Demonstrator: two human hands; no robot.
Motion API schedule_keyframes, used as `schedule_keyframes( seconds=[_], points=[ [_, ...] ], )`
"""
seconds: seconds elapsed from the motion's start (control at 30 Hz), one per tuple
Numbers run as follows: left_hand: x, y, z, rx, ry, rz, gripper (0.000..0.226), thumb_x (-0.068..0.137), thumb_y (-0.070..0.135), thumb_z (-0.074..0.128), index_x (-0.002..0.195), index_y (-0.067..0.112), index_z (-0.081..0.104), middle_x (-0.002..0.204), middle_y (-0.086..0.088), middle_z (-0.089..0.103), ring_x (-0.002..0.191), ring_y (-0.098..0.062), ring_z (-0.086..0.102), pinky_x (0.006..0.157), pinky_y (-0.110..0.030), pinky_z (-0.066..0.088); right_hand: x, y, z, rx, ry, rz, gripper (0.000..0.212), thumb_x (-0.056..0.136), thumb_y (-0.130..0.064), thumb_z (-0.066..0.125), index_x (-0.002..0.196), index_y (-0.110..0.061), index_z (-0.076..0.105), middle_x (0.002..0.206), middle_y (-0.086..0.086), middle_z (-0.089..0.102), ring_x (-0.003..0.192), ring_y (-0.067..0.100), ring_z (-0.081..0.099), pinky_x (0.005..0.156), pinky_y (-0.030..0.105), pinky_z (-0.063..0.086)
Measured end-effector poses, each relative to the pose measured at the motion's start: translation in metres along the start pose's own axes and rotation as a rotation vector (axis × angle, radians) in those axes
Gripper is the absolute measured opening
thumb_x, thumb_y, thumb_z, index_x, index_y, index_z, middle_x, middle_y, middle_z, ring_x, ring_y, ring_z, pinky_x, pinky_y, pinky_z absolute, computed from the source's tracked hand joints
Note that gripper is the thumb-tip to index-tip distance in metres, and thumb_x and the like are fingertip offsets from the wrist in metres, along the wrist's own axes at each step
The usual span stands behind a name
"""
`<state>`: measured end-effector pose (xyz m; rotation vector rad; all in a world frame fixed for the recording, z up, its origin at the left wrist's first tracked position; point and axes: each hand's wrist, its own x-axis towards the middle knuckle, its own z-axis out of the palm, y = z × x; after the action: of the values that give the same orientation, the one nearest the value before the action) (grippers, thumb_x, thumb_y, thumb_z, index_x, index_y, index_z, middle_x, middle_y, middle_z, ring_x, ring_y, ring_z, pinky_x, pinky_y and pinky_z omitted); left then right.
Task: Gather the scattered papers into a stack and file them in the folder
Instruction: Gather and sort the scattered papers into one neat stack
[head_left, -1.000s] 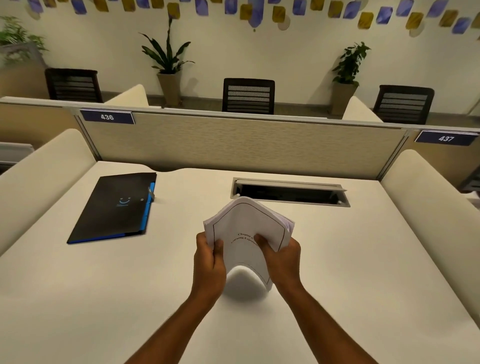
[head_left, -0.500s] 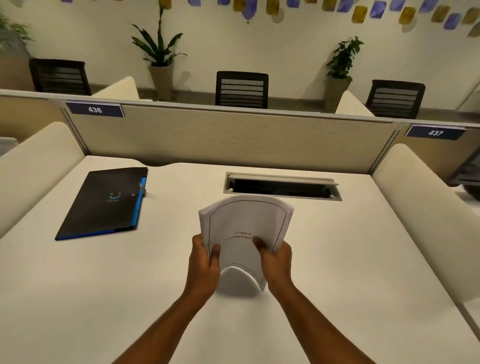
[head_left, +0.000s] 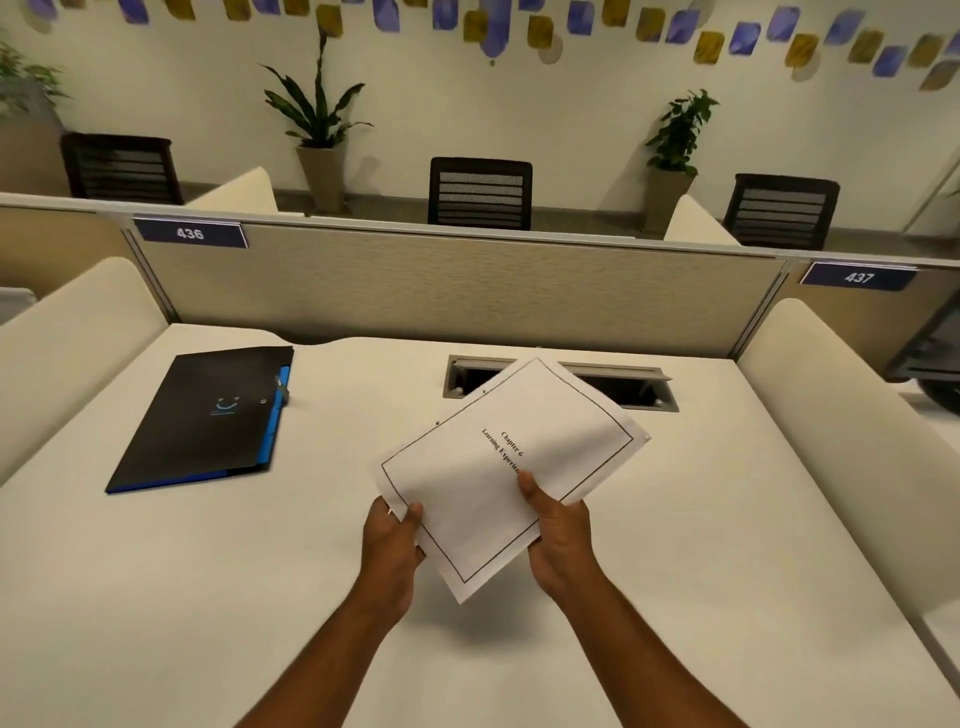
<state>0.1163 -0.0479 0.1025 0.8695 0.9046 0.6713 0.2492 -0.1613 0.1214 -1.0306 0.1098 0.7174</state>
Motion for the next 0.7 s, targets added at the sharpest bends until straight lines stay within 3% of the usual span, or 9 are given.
schedule_keyframes(
  seconds=[0.17, 0.3, 0.43, 0.53, 0.63, 0.7],
  points=[
    [0.008, 0.017, -0.026, 0.231, 0.018, 0.151, 0.028, 0.095, 0.005, 0.054, 0.119, 0.02, 0.054, 0.115, -0.005, 0.066, 0.105, -0.025, 0.063, 0.093, -0.048, 0.051, 0.025, -0.066, -0.039, 0.093, -0.08, 0.067, 0.043, 0.08, -0.025, 0.074, 0.119, -0.008, 0.068, 0.108, 0.01, 0.077, 0.089, 0.024, 0.073, 0.078, 0.035, 0.062],
    [0.018, 0.027, -0.052, 0.447, -0.04, 0.053, 0.025, 0.095, 0.012, 0.056, 0.119, 0.019, 0.054, 0.114, -0.003, 0.066, 0.104, -0.025, 0.063, 0.091, -0.048, 0.053, 0.044, -0.1, -0.071, -0.481, -0.142, 0.17, 0.039, 0.091, -0.038, 0.068, 0.114, -0.007, 0.073, 0.11, 0.013, 0.077, 0.097, 0.032, 0.07, 0.092, 0.047, 0.053],
    [0.019, 0.011, -0.054, 0.717, -0.041, -0.072, 0.02, 0.093, 0.008, 0.055, 0.111, 0.016, 0.055, 0.11, -0.008, 0.064, 0.091, -0.021, 0.063, 0.073, -0.034, 0.053, 0.05, -0.063, -0.076, -0.857, -0.192, 0.231, 0.025, 0.082, -0.014, 0.081, 0.102, 0.001, 0.075, 0.109, 0.025, 0.075, 0.088, 0.033, 0.075, 0.088, 0.049, 0.06],
    [0.012, -0.005, -0.046, 0.803, -0.006, -0.048, 0.021, 0.092, 0.007, 0.051, 0.111, 0.017, 0.052, 0.112, -0.009, 0.062, 0.09, -0.02, 0.061, 0.073, -0.032, 0.051, 0.052, -0.025, -0.08, -0.973, -0.071, 0.107, 0.011, 0.084, -0.001, 0.074, 0.093, -0.007, 0.076, 0.102, 0.022, 0.077, 0.079, 0.028, 0.075, 0.078, 0.043, 0.062],
    [0.002, -0.003, -0.033, 0.774, 0.008, 0.036, 0.02, 0.098, 0.012, 0.045, 0.116, 0.019, 0.047, 0.111, -0.005, 0.059, 0.09, -0.018, 0.06, 0.073, -0.032, 0.052, 0.041, -0.013, -0.062, -0.969, 0.001, -0.096, 0.013, 0.089, -0.009, 0.07, 0.097, -0.017, 0.075, 0.095, 0.003, 0.078, 0.087, 0.024, 0.074, 0.084, 0.048, 0.062],
    [-0.005, 0.008, -0.02, 0.711, 0.033, 0.136, 0.02, 0.099, 0.012, 0.043, 0.118, 0.019, 0.044, 0.109, -0.002, 0.057, 0.092, -0.018, 0.058, 0.074, -0.03, 0.049, 0.026, -0.018, -0.043, -0.947, 0.02, -0.268, 0.013, 0.093, -0.012, 0.067, 0.099, -0.023, 0.071, 0.094, -0.005, 0.074, 0.09, 0.021, 0.072, 0.081, 0.041, 0.062]
  ],
)
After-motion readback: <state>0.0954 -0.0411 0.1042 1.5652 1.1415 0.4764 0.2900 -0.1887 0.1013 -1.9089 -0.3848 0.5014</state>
